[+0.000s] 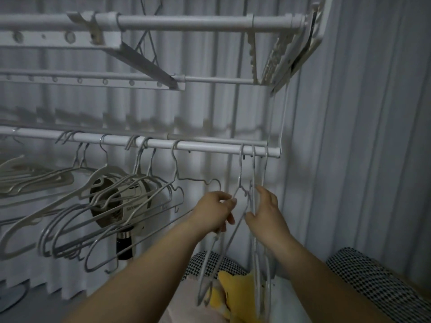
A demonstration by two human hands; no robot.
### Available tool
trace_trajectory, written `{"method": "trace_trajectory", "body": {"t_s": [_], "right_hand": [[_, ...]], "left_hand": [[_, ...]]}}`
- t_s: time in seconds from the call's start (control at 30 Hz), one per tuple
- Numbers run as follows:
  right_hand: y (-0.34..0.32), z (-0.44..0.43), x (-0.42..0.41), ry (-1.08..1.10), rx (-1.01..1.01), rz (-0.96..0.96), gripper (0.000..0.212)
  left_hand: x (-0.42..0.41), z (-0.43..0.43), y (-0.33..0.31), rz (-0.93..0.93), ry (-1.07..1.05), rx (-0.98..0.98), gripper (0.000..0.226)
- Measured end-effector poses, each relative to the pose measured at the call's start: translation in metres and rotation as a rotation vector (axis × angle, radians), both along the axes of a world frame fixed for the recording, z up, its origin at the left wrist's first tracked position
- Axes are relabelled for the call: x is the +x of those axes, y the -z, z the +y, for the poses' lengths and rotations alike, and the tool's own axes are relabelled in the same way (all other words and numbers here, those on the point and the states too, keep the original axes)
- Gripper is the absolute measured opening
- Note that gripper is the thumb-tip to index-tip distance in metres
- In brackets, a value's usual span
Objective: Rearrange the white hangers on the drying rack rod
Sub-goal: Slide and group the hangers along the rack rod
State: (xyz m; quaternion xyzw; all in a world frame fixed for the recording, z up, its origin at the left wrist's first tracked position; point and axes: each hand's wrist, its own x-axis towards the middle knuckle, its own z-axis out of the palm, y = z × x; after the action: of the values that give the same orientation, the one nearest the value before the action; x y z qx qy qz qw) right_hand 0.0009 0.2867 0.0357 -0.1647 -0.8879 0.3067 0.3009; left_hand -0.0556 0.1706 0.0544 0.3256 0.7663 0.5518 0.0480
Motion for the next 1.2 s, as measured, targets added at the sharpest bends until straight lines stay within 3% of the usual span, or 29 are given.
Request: {"method": "trace_trajectory", "body": {"t_s": [0.3,0.43,0.63,0.8,0.97,1.07,1.2], "right_hand": [[-0.004,-0.007,0.003,0.074,0.147,0.009,0.064],[-0.013,-0.020,0.002,0.106,0.197,0.099,0.057],[-0.025,-0.054,-0.003,0.019,0.257,0.246,0.054],[-0.032,-0.098,-0.031,-0.106,0.321,0.220,0.054],[-0.028,-0.145,-0.070,-0.162,0.496,0.022,0.049],[-0.018,-0.163,-0.092,-0.121,0.582,-0.079,0.046],[-0.007,-0.173,-0.108,0.081,0.331,-0.012,0.057]], "left_hand": [[0.003,-0.021,0.008,0.162,-0.121,-0.103,0.036],[0.002,-0.050,0.013,0.261,-0.199,-0.023,0.024],[-0.008,-0.116,0.010,0.463,-0.523,0.109,0.017],[-0.033,-0.174,0.015,0.561,-0.730,0.001,0.023],[-0.060,-0.207,0.026,0.675,-0.664,-0.326,0.033],[-0.074,-0.214,0.030,0.691,-0.584,-0.405,0.036],[-0.091,-0.219,0.034,0.608,-0.520,-0.352,0.034]]}}
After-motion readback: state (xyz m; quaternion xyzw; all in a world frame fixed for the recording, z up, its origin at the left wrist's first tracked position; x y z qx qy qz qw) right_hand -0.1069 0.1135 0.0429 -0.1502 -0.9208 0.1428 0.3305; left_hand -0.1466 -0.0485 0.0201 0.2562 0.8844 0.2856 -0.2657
